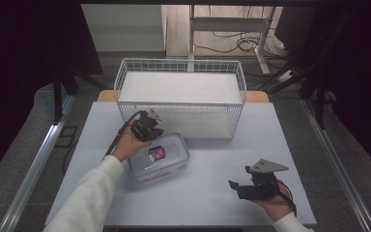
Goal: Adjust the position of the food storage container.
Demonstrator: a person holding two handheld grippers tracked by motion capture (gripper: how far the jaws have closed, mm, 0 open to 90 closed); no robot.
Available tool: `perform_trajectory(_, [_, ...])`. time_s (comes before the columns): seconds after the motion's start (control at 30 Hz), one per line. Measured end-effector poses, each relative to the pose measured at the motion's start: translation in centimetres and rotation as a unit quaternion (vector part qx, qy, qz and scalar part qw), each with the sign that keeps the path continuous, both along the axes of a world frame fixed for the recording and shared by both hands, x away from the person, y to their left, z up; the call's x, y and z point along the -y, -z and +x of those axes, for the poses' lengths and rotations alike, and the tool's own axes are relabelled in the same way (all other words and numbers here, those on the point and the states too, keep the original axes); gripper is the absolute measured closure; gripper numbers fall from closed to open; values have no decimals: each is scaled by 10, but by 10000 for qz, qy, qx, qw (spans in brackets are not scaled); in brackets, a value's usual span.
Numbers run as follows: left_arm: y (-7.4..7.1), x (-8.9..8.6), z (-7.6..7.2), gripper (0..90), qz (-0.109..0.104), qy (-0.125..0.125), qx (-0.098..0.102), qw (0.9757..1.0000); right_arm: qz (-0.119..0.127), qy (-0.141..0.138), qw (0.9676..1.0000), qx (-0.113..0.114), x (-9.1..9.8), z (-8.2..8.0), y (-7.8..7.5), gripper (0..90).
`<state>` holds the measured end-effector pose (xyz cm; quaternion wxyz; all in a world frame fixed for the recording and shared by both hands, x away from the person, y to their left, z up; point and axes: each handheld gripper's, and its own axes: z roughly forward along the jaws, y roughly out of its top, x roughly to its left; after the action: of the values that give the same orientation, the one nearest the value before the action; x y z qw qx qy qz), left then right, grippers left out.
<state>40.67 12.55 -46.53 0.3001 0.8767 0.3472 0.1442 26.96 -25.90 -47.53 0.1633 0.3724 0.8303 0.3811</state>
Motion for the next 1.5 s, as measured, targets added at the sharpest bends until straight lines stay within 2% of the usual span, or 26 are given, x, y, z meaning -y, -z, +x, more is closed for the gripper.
perform_trajectory(0.27, [-2,22,-15,900,103,438,14,9990,-18,1,10000,2,0,1,0,186])
perform_trajectory(0.5, [-3,31,-23,900,61,653,-75,9978,-27,1,10000,-14,0,0,1,186])
perform_trajectory(0.57, [-4,32,-25,900,93,696,-81,9975,-40,-3,10000,-15,0,1,1,186])
perform_trajectory(0.8, [-4,35,-29,900,11,790,-159,9968,-49,-6,10000,-30,1,1,1,186])
perform_trajectory(1.03, [-4,33,-32,900,-9,726,-184,9972,-62,-15,10000,-36,1,1,1,186])
perform_trajectory(1.13, [-5,24,-35,900,-108,558,-190,9982,-41,-2,10000,-36,1,1,1,186])
perform_trajectory(1.27, [-12,-4,-43,900,-390,218,-135,9989,-40,1,10000,-36,2,1,2,186])
perform_trajectory(1.4, [-15,-33,-59,900,-367,-113,-41,9993,-62,1,10000,-37,1,1,1,186])
perform_trajectory(1.5, [-12,-56,-74,900,-413,-339,-75,9985,-65,5,10000,-32,0,0,1,186])
